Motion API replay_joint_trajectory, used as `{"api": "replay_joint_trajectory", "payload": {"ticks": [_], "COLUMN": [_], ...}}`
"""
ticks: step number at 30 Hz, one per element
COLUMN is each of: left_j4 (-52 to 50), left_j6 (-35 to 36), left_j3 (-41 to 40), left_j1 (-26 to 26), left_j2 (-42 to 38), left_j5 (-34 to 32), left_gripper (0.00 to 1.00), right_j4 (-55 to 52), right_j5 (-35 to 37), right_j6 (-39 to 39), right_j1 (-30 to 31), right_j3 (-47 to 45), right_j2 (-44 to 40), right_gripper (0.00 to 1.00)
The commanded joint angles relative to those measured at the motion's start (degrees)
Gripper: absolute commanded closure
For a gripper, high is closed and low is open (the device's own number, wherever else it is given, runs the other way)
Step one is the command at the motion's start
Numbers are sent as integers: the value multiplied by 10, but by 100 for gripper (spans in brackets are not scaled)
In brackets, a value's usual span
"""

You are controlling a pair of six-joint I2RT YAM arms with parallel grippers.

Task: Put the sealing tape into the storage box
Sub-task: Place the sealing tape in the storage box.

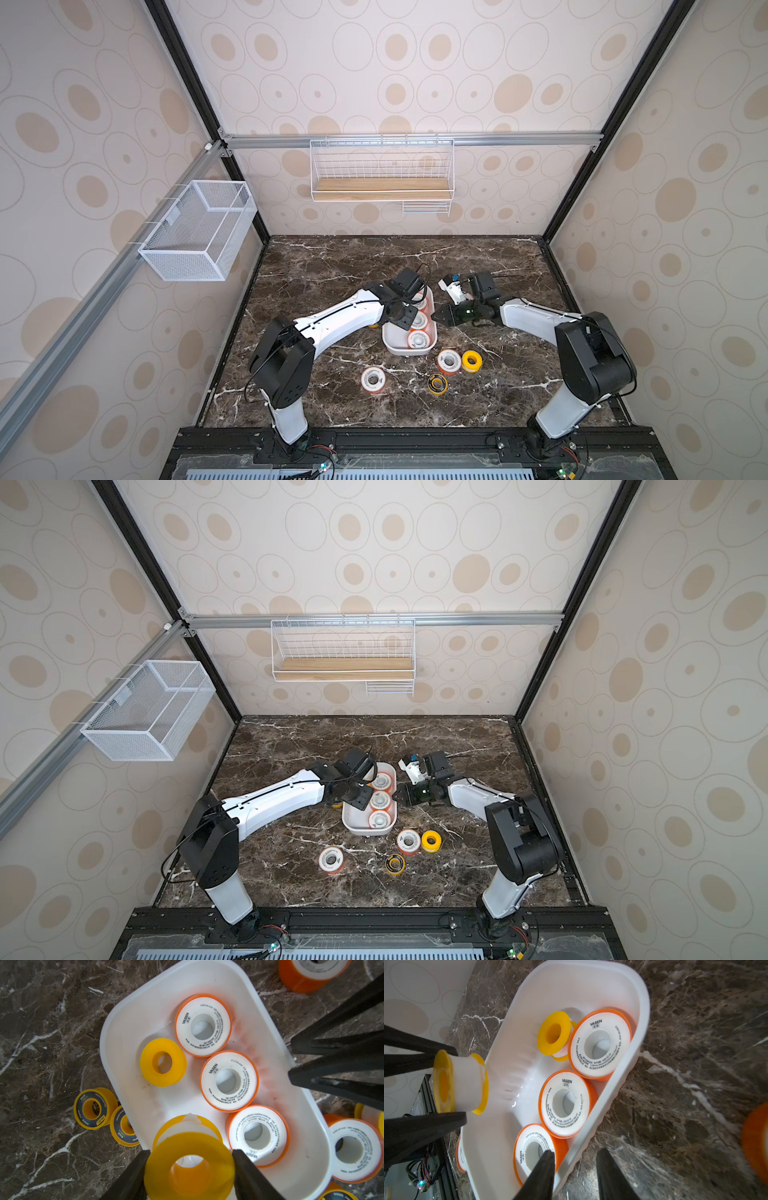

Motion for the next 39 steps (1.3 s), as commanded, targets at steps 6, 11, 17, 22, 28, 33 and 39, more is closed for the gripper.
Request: {"api": "replay_joint_trajectory", "payload": {"ticks": [6, 11, 17, 22, 28, 33, 39], "left_j4": [-30, -33, -29, -27, -29, -34, -35], "left_j6": [12, 6, 1, 2, 6, 8, 8], "left_j3": [49, 58, 63, 66, 75, 85, 93], "left_j1": [11, 21, 33, 35, 37, 39, 42], "left_j2": [51, 74, 90, 100, 114, 128, 141], "left_j5": [0, 0, 15, 15, 7, 3, 0], "left_gripper": [35, 35, 35, 36, 36, 36, 37], "right_j4": [-14, -17, -22, -24, -27, -30, -31], "right_j5": [13, 21, 28, 31, 35, 37, 37], "right_j6": [-6, -9, -11, -12, -13, -14, -14], "right_j1": [8, 11, 14, 15, 16, 16, 17], "right_j3": [15, 16, 20, 22, 23, 24, 25], "right_j2": [12, 14, 18, 19, 23, 24, 25], "right_gripper": [62, 62, 63, 64, 64, 64, 64]}}
